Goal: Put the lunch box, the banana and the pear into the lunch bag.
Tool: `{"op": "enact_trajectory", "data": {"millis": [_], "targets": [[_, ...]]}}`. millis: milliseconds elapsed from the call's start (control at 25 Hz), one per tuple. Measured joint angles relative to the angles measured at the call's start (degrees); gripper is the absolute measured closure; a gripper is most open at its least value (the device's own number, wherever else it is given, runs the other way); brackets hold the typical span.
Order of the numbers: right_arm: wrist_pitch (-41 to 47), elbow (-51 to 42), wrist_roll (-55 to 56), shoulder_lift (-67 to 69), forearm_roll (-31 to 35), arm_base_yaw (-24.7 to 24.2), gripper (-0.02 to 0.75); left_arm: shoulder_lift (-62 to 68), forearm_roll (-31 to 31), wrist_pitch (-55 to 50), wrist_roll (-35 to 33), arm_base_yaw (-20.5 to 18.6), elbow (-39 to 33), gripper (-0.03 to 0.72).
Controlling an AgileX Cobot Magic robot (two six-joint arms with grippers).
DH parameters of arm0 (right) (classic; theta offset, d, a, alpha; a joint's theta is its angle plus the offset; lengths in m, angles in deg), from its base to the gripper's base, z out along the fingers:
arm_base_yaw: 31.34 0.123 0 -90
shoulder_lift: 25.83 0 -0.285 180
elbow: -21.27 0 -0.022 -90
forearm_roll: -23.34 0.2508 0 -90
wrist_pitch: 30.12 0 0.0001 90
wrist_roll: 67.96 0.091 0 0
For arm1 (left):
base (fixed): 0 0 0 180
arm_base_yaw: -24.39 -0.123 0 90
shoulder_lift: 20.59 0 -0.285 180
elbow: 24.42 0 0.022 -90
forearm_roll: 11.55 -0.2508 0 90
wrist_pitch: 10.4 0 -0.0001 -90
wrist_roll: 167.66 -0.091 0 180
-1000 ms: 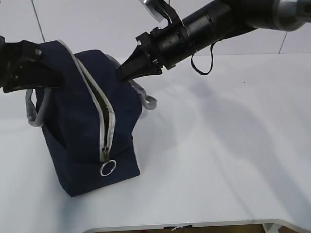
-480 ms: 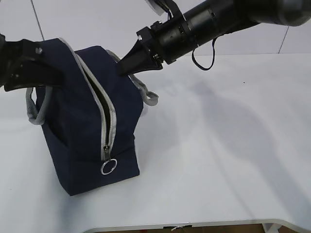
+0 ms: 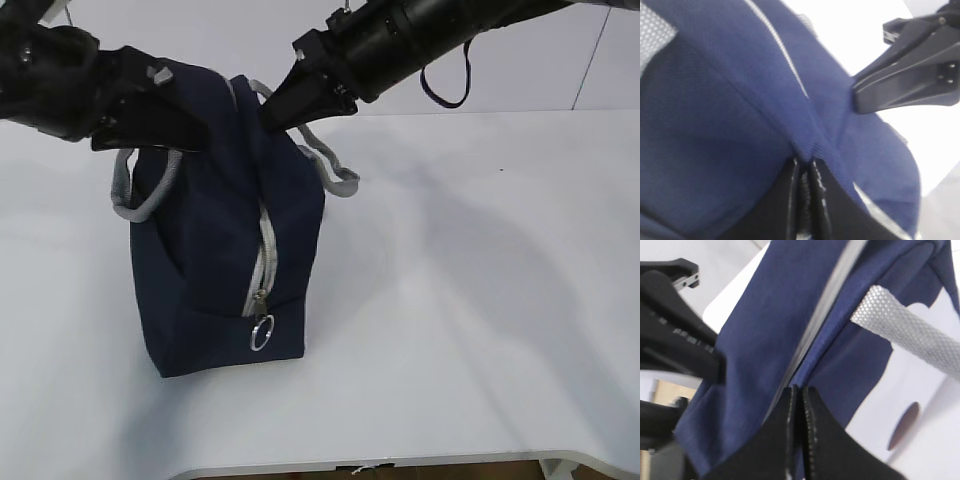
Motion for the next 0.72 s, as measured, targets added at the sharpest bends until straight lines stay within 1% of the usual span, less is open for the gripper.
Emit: {"op": "enact_trajectory", "data": {"millis": [120, 200, 480, 720], "targets": [[-0.9, 0.0, 2.4, -2.0, -5.8, 0.0, 0.72, 1.7, 0.0, -0.2, -0.5, 1.9, 1.9, 0.689], [-1.0, -0.1, 3.6, -3.4, -8.5, -0.1, 0.72, 2.0, 0.0, -0.6, -0.6, 2.3, 2.6, 0.689], [0.3, -2.0, 4.8, -7.4, -10.9, -2.4, 0.72, 2.3, 0.7, -1.1, -0.8, 2.3, 4.6, 0.689], [-3.5, -11.3, 4.9, -13.7, -11.3, -3.6, 0.72, 3.8, 5.9, -1.8, -3.7, 2.6, 4.7, 0.69]]}}
